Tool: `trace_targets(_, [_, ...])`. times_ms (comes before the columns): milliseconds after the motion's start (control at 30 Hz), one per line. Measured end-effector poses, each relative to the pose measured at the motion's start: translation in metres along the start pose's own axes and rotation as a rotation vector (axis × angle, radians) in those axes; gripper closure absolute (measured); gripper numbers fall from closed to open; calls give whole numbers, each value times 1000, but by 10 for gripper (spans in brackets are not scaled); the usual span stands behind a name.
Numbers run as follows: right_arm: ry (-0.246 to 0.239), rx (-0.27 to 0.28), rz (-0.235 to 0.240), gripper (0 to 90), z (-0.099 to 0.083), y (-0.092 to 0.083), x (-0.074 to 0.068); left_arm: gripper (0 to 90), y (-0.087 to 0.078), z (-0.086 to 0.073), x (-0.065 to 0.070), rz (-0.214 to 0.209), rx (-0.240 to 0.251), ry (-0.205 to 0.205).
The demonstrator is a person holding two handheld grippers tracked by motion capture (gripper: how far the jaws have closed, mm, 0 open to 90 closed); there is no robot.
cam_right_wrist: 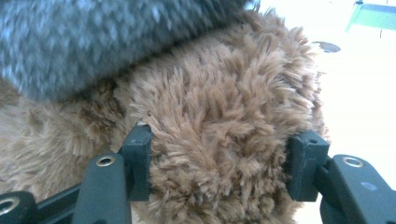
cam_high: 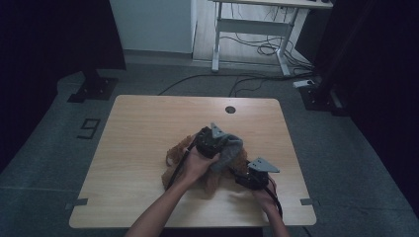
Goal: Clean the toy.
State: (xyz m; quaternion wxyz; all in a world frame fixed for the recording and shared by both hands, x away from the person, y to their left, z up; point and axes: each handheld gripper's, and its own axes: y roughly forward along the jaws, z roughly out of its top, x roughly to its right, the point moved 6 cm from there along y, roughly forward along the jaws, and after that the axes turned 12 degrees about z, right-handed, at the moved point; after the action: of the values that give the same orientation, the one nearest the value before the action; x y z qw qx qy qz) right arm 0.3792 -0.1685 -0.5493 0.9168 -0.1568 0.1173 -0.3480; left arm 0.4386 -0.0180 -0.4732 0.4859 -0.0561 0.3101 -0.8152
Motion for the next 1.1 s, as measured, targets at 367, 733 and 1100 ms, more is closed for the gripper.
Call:
trace_targets(367, [-9, -22, 27, 408, -3, -3, -1, 811, -23, -63, -92, 97, -74, -163])
trace_targets(733, [27, -24, 51, 408, -7, -5, 0, 810, -23, -127, -107, 79, -133, -247])
trace_targets(1100, [28, 26, -31, 422, 1, 11, 0, 820, 0, -81, -99, 19, -74, -323])
